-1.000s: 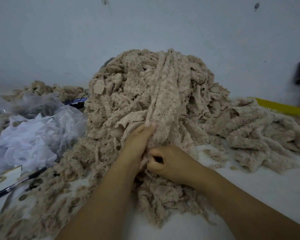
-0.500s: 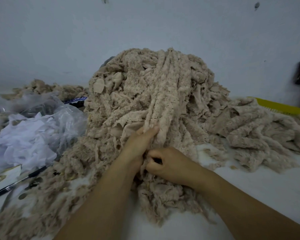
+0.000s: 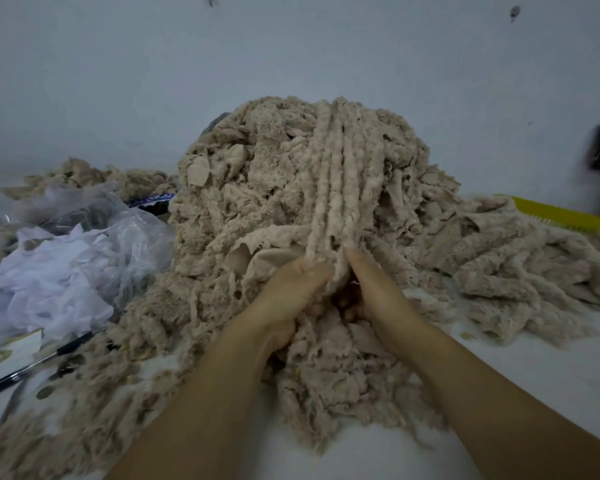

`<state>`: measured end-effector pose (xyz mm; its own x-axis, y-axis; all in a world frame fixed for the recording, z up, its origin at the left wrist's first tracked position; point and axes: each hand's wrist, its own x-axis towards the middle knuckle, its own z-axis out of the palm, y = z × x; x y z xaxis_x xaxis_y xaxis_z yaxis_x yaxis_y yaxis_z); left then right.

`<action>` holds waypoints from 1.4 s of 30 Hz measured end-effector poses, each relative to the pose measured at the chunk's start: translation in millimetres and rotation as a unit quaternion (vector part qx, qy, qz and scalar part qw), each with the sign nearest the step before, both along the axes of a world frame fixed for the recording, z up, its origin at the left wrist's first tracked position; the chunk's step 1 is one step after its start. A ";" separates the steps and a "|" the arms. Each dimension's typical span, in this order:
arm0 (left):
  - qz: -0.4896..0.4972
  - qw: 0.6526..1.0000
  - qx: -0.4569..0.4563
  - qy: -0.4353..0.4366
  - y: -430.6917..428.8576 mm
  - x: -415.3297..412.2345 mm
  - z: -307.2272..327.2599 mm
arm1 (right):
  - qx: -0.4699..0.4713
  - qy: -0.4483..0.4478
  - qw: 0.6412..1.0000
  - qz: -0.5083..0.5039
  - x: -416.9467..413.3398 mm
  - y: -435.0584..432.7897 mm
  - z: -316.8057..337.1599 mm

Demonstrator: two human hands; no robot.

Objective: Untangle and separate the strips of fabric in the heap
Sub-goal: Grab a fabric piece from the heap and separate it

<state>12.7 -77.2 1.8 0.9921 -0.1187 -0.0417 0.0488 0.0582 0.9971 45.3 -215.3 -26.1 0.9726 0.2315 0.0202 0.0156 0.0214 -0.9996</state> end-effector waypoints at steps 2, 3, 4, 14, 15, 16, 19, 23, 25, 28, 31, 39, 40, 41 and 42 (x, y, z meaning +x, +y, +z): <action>-0.034 0.999 0.038 -0.008 -4.4 -4.0 0.3 | 0.026 -0.007 1.000 -0.010 0.5 -1.6 -0.5; -0.045 0.998 0.054 -0.012 -4.8 -5.3 0.6 | 0.006 -0.022 0.999 -0.030 1.2 -2.9 0.0; -0.050 0.997 0.061 -0.010 -4.6 -6.5 1.3 | -0.022 -0.040 0.998 -0.052 1.5 -3.8 1.0; -0.087 0.996 -0.011 -0.014 3.8 -10.9 2.6 | 0.108 0.046 0.980 -0.160 14.0 -38.6 6.1; -0.088 0.996 -0.010 -0.010 3.7 -10.9 1.8 | 0.099 0.034 0.984 -0.142 12.1 -34.9 7.7; -0.090 0.996 0.000 -0.005 2.7 -11.2 0.8 | 0.082 0.026 0.990 -0.115 8.0 -28.3 9.8; -0.119 0.992 0.041 -0.017 -2.0 -11.2 -3.0 | 0.026 0.025 0.999 -0.016 -3.8 -4.6 9.0; -0.154 0.982 0.106 -0.026 -3.7 -12.4 -3.4 | 0.041 0.040 0.998 -0.012 -5.1 0.0 8.7; -0.173 0.973 0.149 -0.028 -4.9 -12.8 -2.9 | 0.083 0.085 0.992 -0.044 -2.0 -4.7 10.6; -0.195 0.964 0.179 -0.025 -5.8 -13.7 -3.1 | 0.138 0.138 0.977 -0.081 4.2 -10.2 9.2; -0.219 0.962 0.162 -0.018 -4.7 -16.2 -2.9 | 0.187 0.145 0.965 -0.113 7.3 -14.7 7.2; -0.256 0.964 0.064 0.017 -0.4 -22.6 2.6 | 0.209 0.139 0.954 -0.164 18.2 -15.1 -0.6; -0.259 0.964 0.052 0.021 1.0 -24.1 3.2 | 0.209 0.141 0.950 -0.183 21.2 -15.8 -2.6; -0.265 0.963 0.036 0.020 3.1 -24.6 3.1 | 0.226 0.145 0.941 -0.206 24.0 -18.7 -3.2; -0.274 0.961 0.011 0.014 5.4 -24.5 2.9 | 0.261 0.151 0.926 -0.230 25.9 -23.5 -1.3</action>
